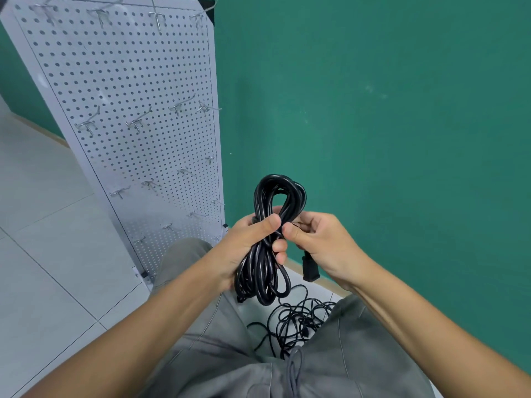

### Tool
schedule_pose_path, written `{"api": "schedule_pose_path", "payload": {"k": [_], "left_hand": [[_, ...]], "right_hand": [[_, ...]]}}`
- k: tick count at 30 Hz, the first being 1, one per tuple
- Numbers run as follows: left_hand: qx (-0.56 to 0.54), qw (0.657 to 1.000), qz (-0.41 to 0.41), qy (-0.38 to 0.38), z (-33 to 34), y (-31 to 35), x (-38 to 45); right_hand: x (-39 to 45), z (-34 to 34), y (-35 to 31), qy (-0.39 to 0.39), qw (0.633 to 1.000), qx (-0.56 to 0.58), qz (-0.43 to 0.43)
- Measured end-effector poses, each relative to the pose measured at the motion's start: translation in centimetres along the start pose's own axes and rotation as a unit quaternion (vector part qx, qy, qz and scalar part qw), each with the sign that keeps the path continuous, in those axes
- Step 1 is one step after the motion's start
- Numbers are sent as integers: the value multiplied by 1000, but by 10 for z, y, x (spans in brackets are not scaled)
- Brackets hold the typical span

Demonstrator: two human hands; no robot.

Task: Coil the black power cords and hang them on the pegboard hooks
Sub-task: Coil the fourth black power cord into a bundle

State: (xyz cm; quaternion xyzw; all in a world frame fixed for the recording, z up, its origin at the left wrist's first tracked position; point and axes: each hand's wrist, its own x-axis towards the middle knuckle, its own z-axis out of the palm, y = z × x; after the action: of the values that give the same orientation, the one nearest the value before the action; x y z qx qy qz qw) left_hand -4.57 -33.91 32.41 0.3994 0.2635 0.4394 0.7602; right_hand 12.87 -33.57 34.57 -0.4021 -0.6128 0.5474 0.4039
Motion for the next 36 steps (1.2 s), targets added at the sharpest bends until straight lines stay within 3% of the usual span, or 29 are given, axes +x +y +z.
{"api": "schedule_pose_path", "payload": {"k": [6, 16, 20, 25, 28, 31, 36], "left_hand": [[65, 990, 37, 116, 3, -5, 9], [240, 967, 23, 79, 6, 15, 8], [182, 982, 9, 56, 6, 9, 6], [101, 987, 11, 121, 5, 3, 6], [111, 986, -3, 124, 0, 5, 4], [107, 991, -13, 79, 0, 1, 0], [155, 987, 36, 36, 1, -13, -4]], "right_hand": [[1, 6, -3, 27, 1000, -17, 1], [3, 3, -15, 43, 996, -54, 51], [4, 0, -17, 48, 995, -43, 80], [-1, -12, -29, 27, 994, -51, 90], [-9, -25, -35, -39, 996, -39, 65], [-18, -27, -32, -90, 993, -74, 10], [-18, -16, -20, 9, 997, -64, -36]]}}
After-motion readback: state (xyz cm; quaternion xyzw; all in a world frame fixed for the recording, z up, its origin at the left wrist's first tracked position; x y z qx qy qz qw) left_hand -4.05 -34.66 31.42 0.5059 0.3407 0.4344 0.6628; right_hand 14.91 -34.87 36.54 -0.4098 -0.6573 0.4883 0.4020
